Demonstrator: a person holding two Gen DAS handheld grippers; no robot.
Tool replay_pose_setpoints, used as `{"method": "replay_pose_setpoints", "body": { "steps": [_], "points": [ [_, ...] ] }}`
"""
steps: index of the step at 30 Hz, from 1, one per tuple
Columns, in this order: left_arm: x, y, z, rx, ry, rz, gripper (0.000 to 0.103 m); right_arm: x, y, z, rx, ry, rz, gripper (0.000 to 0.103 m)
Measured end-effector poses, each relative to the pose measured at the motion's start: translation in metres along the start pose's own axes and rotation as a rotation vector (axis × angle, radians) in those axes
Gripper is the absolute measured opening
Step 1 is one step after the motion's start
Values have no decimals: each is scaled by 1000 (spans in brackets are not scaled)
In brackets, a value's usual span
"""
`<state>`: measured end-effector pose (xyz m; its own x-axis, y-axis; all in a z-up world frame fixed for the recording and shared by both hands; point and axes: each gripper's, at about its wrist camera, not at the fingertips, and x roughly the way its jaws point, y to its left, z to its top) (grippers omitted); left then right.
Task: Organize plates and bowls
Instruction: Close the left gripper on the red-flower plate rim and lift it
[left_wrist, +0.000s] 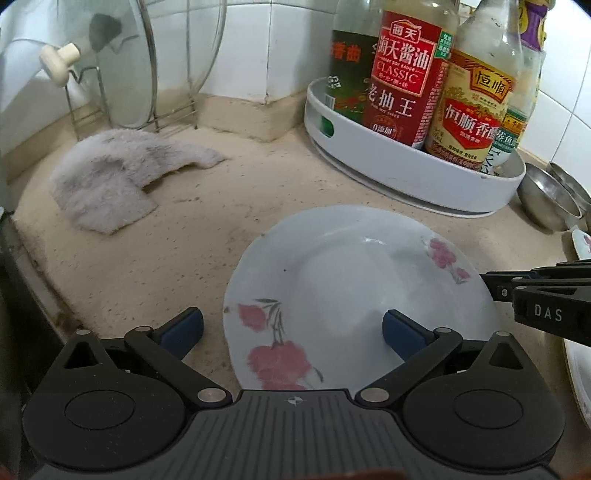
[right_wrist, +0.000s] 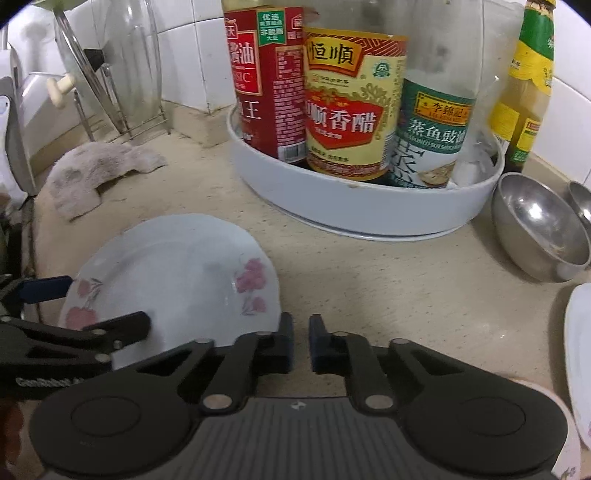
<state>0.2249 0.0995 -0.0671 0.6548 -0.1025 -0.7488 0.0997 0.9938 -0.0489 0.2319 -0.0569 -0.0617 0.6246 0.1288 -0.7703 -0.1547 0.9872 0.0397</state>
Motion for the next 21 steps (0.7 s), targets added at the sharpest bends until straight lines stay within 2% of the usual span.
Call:
{"method": "replay_pose_setpoints", "body": {
  "steps": [5,10,17,19,21],
  "points": [
    [-3,4,-1,26,-10,-31,101,-1,-1,-2,8,-4,20,5],
    [-7,11,-5,55,-58,-86,89,-2,-3,-6,17,-29,27,6],
    [-8,12,-3,35,-78,-83,75,-5,-5,-10,27,-35,31,6],
    [-10,17,-2,6,-79,-76,65,-7,-2,-11,18,-38,28,5],
    [-11,19,1,-16,-73,-64,59,-7,0,-13,14,-45,21,5]
  ]
}}
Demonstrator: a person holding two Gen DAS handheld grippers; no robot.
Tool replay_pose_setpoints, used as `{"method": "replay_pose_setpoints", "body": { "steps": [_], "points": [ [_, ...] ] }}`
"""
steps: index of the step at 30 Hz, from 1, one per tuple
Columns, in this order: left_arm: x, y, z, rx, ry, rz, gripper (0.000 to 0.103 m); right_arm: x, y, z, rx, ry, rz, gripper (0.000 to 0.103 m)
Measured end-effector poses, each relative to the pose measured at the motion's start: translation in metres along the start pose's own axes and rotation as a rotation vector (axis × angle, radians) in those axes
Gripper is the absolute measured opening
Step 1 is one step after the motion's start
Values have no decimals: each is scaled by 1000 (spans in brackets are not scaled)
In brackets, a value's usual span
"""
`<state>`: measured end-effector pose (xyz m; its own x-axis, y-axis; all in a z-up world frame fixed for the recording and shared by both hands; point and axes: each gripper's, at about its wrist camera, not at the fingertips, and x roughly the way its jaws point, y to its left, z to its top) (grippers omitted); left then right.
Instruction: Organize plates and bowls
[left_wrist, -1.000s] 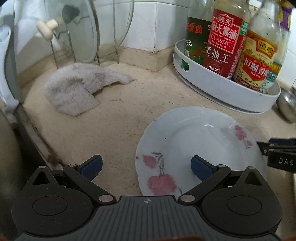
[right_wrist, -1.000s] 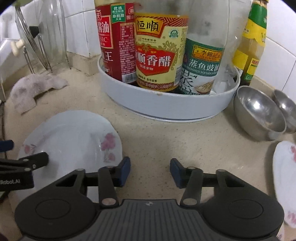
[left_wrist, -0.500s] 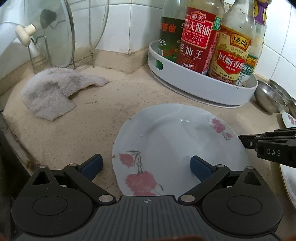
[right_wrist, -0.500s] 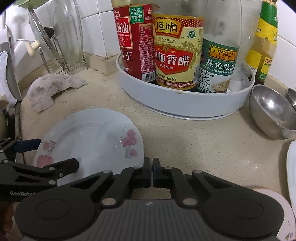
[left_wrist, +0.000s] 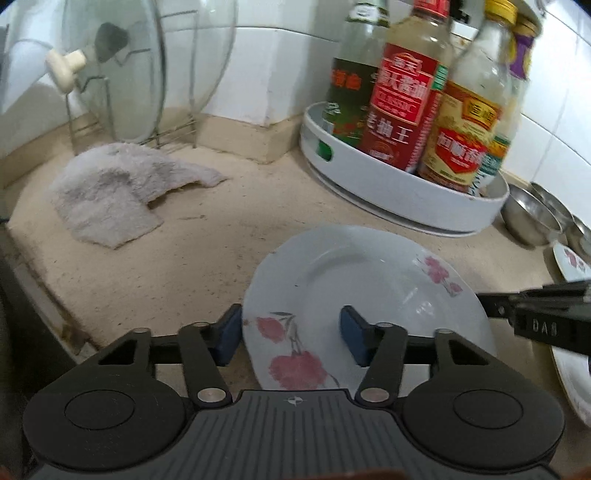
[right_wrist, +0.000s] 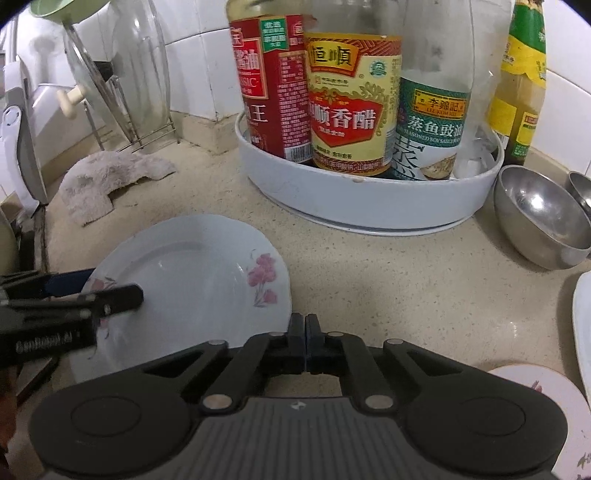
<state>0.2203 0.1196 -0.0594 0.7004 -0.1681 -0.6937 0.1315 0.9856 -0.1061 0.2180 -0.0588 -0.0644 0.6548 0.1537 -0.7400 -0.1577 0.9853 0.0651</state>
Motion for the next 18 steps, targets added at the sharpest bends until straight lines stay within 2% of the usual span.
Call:
{"method": "replay_pose_setpoints", "body": {
  "steps": [4,8,9,10,11,12,13,14,16,18],
  "points": [
    [0,-1,2,-6,4,21,55,0,-10,4,88,13,41,5],
    [0,0,4,-20,12,15,52,-8,-11,9,86,-26,28,5],
    [0,-1,4,-21,10,13,48,-10,-13,9,93,-36,56,4],
    [1,-1,4,-27,12,-5,40,-11,-14,11,110,-43,105,3],
    [1,-1,4,-37,21,-49,37,-11,-13,12,127,-20,166,3],
    [2,-4,3,-33,37,-110,36,-11,-6,13,112,3,174,3],
    [3,-9,3,-15,45,-135,37,-11,-1,13,89,5,149,3],
    [2,-14,2,-6,39,-119,40,-11,0,12,91,-7,122,3],
    [2,-18,0,6,19,-87,46,-15,-9,9,134,-11,129,3],
    [3,-13,-1,-2,25,-106,48,-25,-21,6,183,-34,104,5]
  ]
}}
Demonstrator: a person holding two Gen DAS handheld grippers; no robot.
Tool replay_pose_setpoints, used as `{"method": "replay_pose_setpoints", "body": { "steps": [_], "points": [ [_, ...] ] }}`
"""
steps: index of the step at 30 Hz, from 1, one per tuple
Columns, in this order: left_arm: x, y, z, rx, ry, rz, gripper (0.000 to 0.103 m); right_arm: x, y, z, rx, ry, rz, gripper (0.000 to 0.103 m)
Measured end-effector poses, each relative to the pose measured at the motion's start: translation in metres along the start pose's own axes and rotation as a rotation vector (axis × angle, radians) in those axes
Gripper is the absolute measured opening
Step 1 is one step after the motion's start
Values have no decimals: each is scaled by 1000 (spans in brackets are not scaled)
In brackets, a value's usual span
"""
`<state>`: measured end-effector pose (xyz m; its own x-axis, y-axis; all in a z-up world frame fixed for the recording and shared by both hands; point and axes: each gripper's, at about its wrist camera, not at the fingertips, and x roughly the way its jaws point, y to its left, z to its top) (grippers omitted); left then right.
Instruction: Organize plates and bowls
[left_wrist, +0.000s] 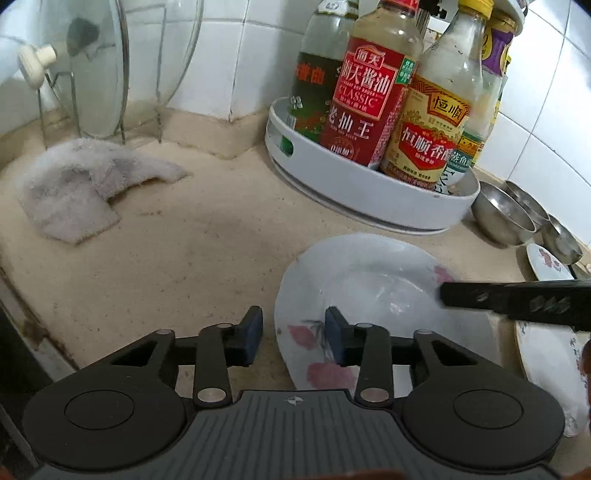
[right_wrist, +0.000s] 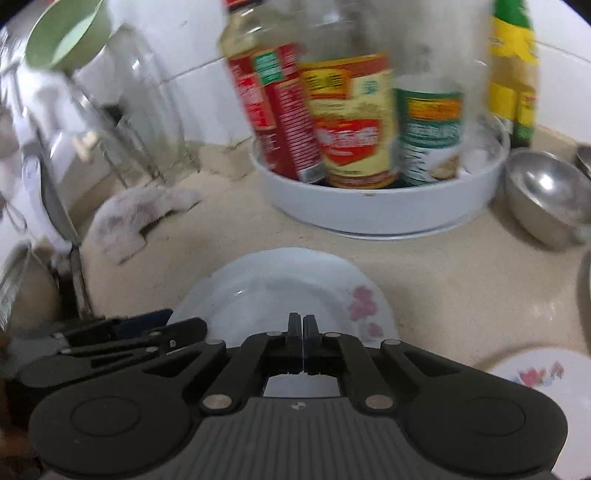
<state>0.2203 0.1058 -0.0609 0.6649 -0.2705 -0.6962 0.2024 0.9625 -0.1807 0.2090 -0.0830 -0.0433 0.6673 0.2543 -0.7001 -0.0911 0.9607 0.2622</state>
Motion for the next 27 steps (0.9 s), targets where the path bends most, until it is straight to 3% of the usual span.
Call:
{"method": "replay_pose_setpoints", "body": {
  "steps": [2,4,6,9,11,12,13,18,27],
  "points": [
    [0,2,2,2,10,3,61,-12,-7,-4,-31,-42,-55,11],
    [1,1,4,19,25,16,78,-13,-17,-7,-43,-27,-125,36],
    [3,-2,3,49,30,11,85,-7,-29,-9,-13,20,-116,37],
    [6,-13,-3,113,23,17,88,4,-35,-10,48,78,-24,37],
    [5,-19,-7,143,9,-2,83,6,-31,-13,15,76,0,28],
    [5,-22,-8,151,2,-26,74,6,-30,-13,6,73,-4,28],
    [5,-25,-7,154,1,-20,73,7,-30,-14,7,73,-2,28],
    [4,-17,0,70,-2,9,51,1,-38,-12,77,72,31,24],
    [-2,-23,11,51,-34,-31,47,-20,-51,-8,143,34,30,20]
  ]
}}
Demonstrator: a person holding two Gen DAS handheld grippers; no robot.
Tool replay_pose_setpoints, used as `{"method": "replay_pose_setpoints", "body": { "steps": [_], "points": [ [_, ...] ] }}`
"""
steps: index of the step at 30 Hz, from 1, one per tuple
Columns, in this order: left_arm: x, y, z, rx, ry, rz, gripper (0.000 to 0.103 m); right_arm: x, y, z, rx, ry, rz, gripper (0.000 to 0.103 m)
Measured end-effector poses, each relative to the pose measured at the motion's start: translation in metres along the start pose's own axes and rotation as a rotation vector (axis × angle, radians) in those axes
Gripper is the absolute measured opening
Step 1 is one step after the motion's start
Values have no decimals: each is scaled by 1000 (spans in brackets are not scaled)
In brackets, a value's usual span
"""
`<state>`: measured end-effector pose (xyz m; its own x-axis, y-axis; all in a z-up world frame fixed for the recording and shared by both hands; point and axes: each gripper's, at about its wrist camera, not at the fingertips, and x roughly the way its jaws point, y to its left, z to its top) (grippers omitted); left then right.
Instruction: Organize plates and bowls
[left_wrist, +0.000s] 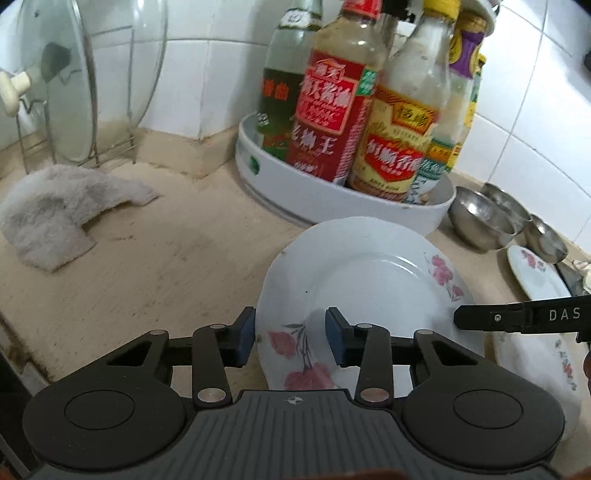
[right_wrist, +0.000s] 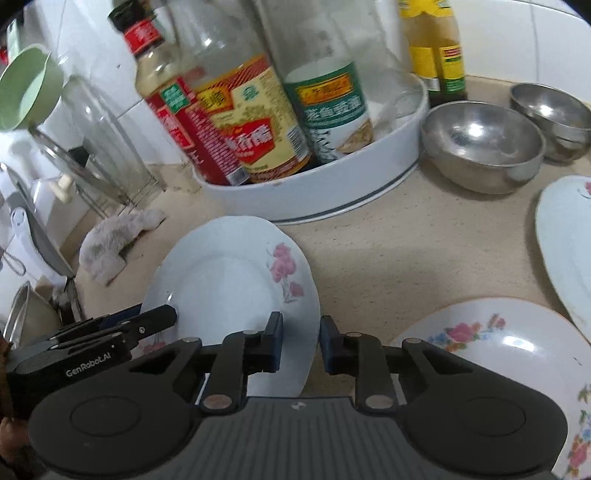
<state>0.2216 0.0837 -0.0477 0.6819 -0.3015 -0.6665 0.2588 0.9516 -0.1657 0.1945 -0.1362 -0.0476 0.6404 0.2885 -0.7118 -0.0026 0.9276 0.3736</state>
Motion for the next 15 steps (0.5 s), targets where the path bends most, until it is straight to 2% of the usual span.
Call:
{"method": "replay_pose_setpoints", "body": {
  "steps": [7,15],
  "points": [
    [7,-17,3,31,16,-48,47,-22,-13,-6,61,-30,-41,19],
    [7,-48,6,104,22,-162,47,-68,-31,-20,143,-86,-110,17]
  ]
}}
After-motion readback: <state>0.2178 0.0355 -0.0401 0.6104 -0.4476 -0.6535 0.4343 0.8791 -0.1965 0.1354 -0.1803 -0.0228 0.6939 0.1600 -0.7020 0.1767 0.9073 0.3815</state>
